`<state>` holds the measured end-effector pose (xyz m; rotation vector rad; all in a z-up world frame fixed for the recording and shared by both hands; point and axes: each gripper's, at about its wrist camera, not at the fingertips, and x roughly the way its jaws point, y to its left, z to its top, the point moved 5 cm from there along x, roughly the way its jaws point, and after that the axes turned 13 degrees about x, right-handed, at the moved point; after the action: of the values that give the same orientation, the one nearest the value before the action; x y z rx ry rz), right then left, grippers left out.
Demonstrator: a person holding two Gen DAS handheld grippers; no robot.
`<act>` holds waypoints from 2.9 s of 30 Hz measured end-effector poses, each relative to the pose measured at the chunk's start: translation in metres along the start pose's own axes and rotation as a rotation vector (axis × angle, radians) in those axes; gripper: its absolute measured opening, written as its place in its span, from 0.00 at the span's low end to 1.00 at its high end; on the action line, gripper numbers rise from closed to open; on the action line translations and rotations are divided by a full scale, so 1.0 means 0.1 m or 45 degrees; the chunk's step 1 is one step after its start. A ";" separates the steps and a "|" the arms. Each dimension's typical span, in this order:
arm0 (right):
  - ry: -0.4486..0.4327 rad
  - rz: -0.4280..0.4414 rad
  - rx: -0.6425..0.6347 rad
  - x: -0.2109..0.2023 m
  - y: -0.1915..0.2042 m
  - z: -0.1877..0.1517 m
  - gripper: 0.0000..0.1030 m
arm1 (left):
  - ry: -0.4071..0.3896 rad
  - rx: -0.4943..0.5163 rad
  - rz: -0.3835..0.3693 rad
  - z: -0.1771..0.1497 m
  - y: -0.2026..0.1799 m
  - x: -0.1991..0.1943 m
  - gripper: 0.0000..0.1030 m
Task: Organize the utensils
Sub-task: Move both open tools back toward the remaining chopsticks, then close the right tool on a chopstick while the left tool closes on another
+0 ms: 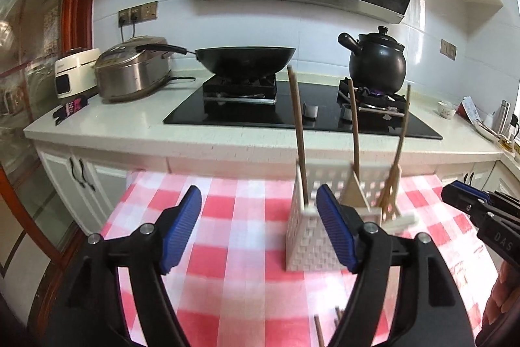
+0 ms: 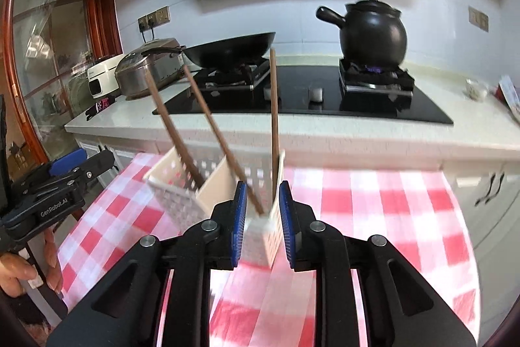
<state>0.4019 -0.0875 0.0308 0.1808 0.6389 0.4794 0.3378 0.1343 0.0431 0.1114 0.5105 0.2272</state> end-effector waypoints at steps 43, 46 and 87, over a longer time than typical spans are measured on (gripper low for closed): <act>0.385 -0.079 -0.024 0.21 0.17 -1.79 0.25 | 0.181 0.037 -0.031 -1.66 -0.17 -0.54 0.86; 0.392 -0.075 -0.033 0.23 0.22 -1.80 0.23 | 0.188 0.038 -0.032 -1.69 -0.16 -0.52 0.86; 0.358 -0.122 -0.003 0.07 -0.04 -1.70 0.06 | 0.381 0.046 -0.215 -1.71 -0.63 -0.27 0.64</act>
<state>0.3045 -0.0849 -0.1087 0.0799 0.9177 0.4167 0.2421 0.0753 -0.1026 0.0689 0.8181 0.0685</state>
